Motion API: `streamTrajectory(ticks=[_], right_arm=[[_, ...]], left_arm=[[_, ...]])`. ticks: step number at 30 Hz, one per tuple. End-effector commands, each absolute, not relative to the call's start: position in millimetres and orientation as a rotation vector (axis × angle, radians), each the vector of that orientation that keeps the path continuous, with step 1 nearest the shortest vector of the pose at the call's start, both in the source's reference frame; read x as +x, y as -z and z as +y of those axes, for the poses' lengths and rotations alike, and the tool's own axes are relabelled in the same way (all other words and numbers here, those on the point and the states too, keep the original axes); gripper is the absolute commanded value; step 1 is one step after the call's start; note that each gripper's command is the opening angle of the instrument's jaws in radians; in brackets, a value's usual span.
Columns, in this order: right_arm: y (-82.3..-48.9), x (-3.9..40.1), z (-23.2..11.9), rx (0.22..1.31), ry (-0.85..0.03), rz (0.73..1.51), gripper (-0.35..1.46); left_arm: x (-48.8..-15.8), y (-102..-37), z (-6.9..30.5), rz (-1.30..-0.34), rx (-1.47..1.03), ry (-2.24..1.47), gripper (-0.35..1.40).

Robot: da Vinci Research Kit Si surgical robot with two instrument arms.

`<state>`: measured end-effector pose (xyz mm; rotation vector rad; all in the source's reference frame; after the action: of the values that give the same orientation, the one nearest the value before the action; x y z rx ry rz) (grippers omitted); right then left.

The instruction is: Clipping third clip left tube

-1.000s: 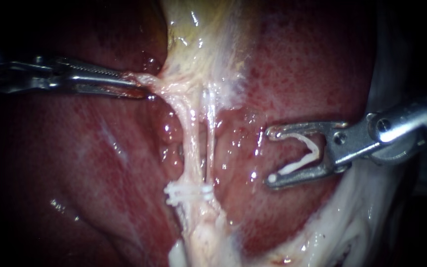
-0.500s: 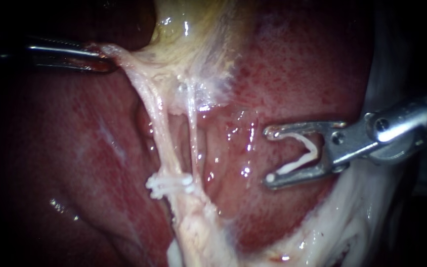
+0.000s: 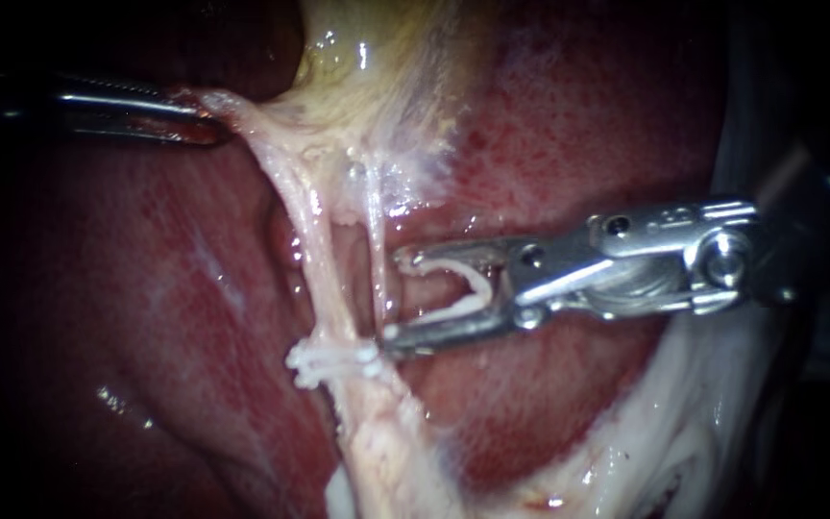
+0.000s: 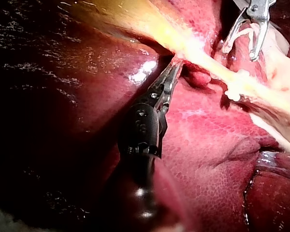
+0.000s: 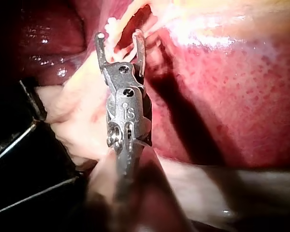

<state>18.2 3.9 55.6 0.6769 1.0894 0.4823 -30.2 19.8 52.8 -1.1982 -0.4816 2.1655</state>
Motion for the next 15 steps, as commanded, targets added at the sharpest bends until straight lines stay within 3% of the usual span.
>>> streamTrajectory(ticks=[1,15], right_arm=[[-55.9,18.4,3.9,0.690,-0.499,1.091,0.49],[-61.0,19.4,3.4,0.773,-0.561,1.085,0.50]], left_arm=[[-30.2,-52.8,19.8,-0.481,-1.198,-2.166,-0.35],[-30.2,-53.0,19.8,-0.480,-1.198,-2.166,-0.35]])
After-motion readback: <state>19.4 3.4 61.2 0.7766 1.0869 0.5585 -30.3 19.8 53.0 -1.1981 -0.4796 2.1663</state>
